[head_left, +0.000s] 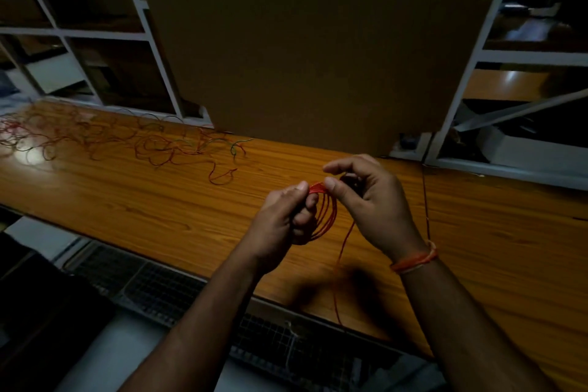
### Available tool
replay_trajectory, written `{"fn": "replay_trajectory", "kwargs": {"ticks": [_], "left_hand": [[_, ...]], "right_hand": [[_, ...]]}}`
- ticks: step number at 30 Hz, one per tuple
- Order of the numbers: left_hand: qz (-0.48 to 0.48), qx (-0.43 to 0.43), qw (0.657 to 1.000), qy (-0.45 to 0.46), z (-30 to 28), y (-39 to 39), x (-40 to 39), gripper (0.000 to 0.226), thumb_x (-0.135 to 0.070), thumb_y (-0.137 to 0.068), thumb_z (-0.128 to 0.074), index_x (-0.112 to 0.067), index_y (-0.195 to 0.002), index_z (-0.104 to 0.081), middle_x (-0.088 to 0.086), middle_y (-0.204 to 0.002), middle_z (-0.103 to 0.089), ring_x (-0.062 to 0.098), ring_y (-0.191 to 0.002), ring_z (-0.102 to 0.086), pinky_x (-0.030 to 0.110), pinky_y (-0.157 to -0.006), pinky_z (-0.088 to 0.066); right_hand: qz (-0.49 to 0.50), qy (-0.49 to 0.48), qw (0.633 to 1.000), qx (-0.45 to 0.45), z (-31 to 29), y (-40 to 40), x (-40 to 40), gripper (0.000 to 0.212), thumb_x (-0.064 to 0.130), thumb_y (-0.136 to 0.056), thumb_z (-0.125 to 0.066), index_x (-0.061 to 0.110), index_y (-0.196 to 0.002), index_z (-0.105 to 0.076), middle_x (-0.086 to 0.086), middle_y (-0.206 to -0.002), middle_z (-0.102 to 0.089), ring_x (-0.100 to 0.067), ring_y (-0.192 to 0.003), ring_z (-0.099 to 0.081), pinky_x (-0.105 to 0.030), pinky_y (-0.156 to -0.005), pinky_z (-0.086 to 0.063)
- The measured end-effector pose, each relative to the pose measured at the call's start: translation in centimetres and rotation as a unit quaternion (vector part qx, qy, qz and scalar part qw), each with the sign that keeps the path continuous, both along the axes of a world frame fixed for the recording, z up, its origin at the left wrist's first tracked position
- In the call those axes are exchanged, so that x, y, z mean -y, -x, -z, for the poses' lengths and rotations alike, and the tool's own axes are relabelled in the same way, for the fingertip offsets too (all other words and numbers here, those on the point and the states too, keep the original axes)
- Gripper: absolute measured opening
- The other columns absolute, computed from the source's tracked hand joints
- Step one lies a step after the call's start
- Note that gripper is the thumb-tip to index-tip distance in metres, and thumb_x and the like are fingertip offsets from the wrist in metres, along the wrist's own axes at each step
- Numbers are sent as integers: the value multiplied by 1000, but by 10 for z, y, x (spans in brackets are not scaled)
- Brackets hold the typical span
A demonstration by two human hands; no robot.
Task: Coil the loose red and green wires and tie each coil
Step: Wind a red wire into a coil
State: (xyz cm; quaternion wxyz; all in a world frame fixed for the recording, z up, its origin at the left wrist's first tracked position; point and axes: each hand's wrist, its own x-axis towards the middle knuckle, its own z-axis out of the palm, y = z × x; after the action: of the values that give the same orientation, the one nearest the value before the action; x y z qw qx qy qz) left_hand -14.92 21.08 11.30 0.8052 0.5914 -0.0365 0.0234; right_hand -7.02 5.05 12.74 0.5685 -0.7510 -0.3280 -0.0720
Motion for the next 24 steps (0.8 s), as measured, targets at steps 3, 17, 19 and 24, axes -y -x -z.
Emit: {"fn": "replay_trajectory", "kwargs": {"ticks": [3, 17, 19, 24], "left_hand": [[25, -10, 993, 112, -1, -1, 2, 32, -32, -106, -37, -16, -81, -50, -8, -55, -28, 7, -45, -20, 21, -42, -18], [130, -107, 950, 262, 3, -5, -1, 38, -31, -101, -37, -14, -77, -61, -11, -47, -34, 6, -41, -20, 21, -44, -24], [127, -117, 948, 268, 2, -5, -4, 40, -33, -102, -36, -12, -80, -62, -11, -48, -30, 7, -44, -16, 21, -44, -24], [153, -101, 927, 327, 2, -6, -12, 26, -28, -101, -44, -16, -82, -57, -11, -55, -24, 5, -45, -18, 19, -44, -22]], "right_hand": [[-56, 10, 988, -145, 13, 4, -1, 26, 41, -101, -58, 21, -109, -72, 11, -94, -66, -8, -81, -60, -33, -69, -51], [-207, -196, 789, -544, 13, 10, -2, 32, 39, -92, -50, 19, -67, -43, 6, -53, -31, -8, -45, -33, -19, -41, -18], [-197, -204, 801, -527, 15, 13, -5, 34, 37, -98, -46, 19, -70, -43, 6, -53, -32, -8, -45, -33, -20, -42, -18], [-120, -147, 896, -403, 29, 19, -6, 31, 38, -105, -47, 15, -89, -58, -2, -69, -54, -13, -61, -52, -21, -46, -31]]}}
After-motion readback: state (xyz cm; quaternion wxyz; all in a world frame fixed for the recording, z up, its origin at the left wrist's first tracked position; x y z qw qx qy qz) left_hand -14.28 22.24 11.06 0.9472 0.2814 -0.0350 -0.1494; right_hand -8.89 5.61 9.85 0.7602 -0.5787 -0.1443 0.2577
